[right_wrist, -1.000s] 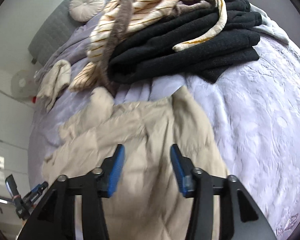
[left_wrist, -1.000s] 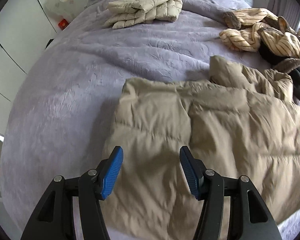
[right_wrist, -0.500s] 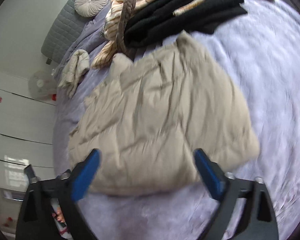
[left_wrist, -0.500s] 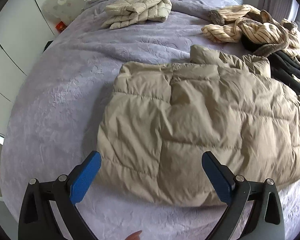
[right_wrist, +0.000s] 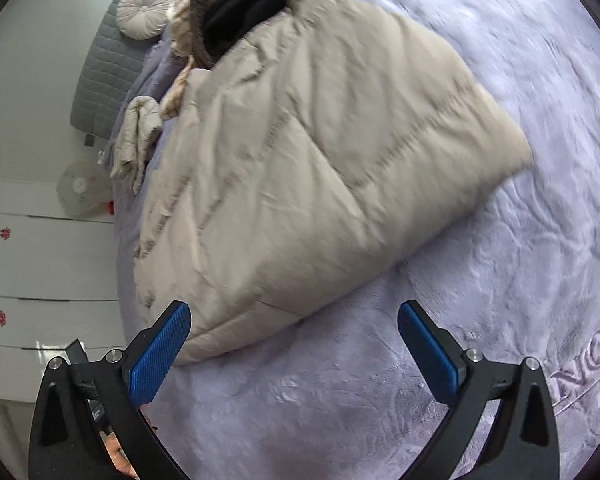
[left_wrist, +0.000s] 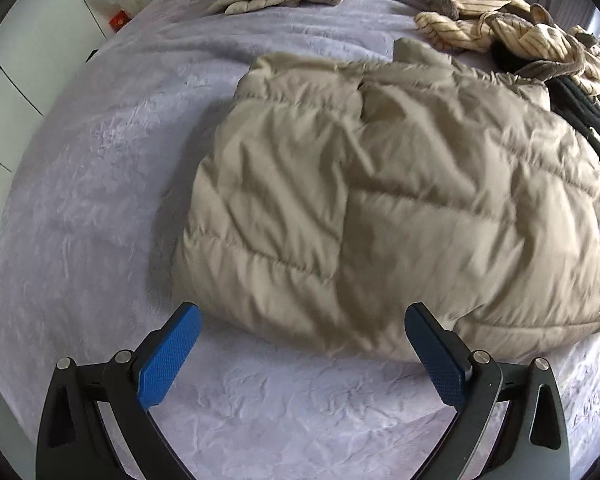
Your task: Fold large clothes
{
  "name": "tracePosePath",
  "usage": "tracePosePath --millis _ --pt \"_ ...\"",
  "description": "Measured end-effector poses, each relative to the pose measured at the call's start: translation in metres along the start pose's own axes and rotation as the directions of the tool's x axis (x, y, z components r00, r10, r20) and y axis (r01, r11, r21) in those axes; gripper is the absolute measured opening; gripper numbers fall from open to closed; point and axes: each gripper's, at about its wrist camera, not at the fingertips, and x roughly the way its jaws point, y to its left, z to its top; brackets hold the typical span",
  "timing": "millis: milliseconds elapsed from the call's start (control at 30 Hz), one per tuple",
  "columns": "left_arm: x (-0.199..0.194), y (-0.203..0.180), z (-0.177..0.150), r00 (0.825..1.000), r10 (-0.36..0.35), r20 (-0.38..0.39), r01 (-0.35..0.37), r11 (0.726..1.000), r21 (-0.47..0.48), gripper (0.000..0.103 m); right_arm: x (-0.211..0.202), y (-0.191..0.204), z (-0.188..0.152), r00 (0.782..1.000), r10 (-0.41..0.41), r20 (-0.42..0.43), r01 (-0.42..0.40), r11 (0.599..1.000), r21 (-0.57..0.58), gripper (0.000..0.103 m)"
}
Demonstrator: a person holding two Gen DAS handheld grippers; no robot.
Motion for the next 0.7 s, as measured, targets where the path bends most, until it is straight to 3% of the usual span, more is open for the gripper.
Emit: tracePosePath --millis 67,133,233,367,400,500,600,700 --pt "0.006 0.007 -0.004 0.998 -0.064 -0.019 0.063 0.998 -0.016 0.102 0.004 -0.007 -0.001 1.0 0.025 -0.011 -0.025 0.999 0.032 0.103" --pt "0.013 0.021 -0.01 0.979 -0.203 -0.035 0.199 0.976 -0.088 0.102 0.008 -0.014 -0.001 0.998 0.059 -0.024 -0.057 0.996 0.065 0.103" --pt "0.024 0.049 -0.021 0.91 -0.414 -0.01 0.4 0.883 -0.244 0.102 0.009 -0.017 -0.001 0.997 0.074 -0.025 -0.072 0.995 0.07 0.103" --pt "0.043 0.069 -0.03 0.839 -0.543 0.019 0.513 0.78 -0.359 0.102 0.009 -0.016 -0.001 0.993 0.117 -0.021 -0.115 0.991 0.067 0.103" --pt "0.047 0.07 -0.032 0.83 -0.557 0.022 0.524 0.766 -0.372 0.102 0.009 -0.017 -0.002 0.992 0.126 -0.022 -0.124 0.99 0.068 0.103" --pt "0.058 0.07 -0.028 0.812 -0.583 0.04 0.55 0.739 -0.389 0.102 0.015 -0.015 0.002 0.987 0.157 -0.019 -0.155 0.985 0.074 0.103" --pt "0.065 0.062 -0.022 0.823 -0.566 0.048 0.539 0.752 -0.379 0.102 0.022 -0.017 0.008 0.982 0.19 -0.004 -0.188 0.976 0.11 0.103" --pt "0.07 0.058 -0.012 0.822 -0.566 0.057 0.543 0.75 -0.377 0.102 0.029 -0.022 0.013 0.969 0.248 0.014 -0.247 0.955 0.162 0.103"
